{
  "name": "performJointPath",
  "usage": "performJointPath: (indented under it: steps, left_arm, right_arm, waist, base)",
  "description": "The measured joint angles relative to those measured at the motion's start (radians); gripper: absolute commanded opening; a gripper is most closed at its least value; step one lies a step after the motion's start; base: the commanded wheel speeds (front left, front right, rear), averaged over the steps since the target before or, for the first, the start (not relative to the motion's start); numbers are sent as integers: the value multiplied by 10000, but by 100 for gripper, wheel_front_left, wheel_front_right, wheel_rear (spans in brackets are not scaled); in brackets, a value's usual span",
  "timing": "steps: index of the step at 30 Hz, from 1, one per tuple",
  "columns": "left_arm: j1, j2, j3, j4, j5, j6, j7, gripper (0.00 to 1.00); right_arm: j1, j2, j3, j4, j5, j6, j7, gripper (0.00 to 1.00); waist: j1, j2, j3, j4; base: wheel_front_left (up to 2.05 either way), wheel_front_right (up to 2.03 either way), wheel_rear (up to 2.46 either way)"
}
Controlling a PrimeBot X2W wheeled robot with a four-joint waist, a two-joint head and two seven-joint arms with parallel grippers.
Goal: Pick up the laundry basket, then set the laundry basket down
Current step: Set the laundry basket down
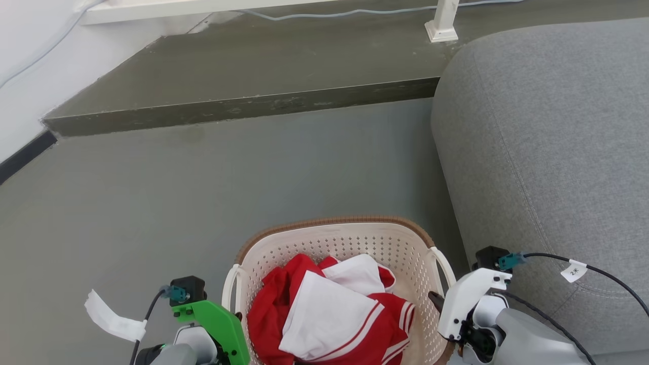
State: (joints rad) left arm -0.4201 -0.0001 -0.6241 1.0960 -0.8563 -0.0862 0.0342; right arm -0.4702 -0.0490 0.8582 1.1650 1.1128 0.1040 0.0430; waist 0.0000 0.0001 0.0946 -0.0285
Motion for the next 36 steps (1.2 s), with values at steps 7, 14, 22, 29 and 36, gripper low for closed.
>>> performJointPath:
  steps: [7, 14, 22, 29, 36]
  left_arm:
    - [-5, 12, 17, -12, -6, 75, -153, 0]
    - [-135, 17, 19, -52, -4, 161, -401, 0]
    - [-626, 31, 50, -90, 29, 261, -679, 0]
    - [-1170, 151, 88, -236, 107, 353, -894, 0]
    - [-1925, 261, 82, -368, 270, 447, -1034, 0]
  right_arm:
    - [-93, -8, 157, -48, 35, -2, -40, 0]
    - [-377, -36, 159, -123, 35, -2, -194, 0]
    - [-832, -71, 117, -228, 48, -2, -468, 0]
    - [-1389, -71, 67, -341, 50, -2, -662, 0]
    - [-2106, -104, -17, -431, 50, -2, -901, 0]
  waist:
    - [0, 0, 157, -98]
    - [0, 0, 477, -191]
    - [0, 0, 867, -265]
    - [0, 0, 1432, -322]
    - [0, 0, 2187, -352]
  base:
    - [0, 0, 0]
    - [0, 0, 0]
    - [0, 0, 0]
    - [0, 0, 0]
    - [0, 0, 0]
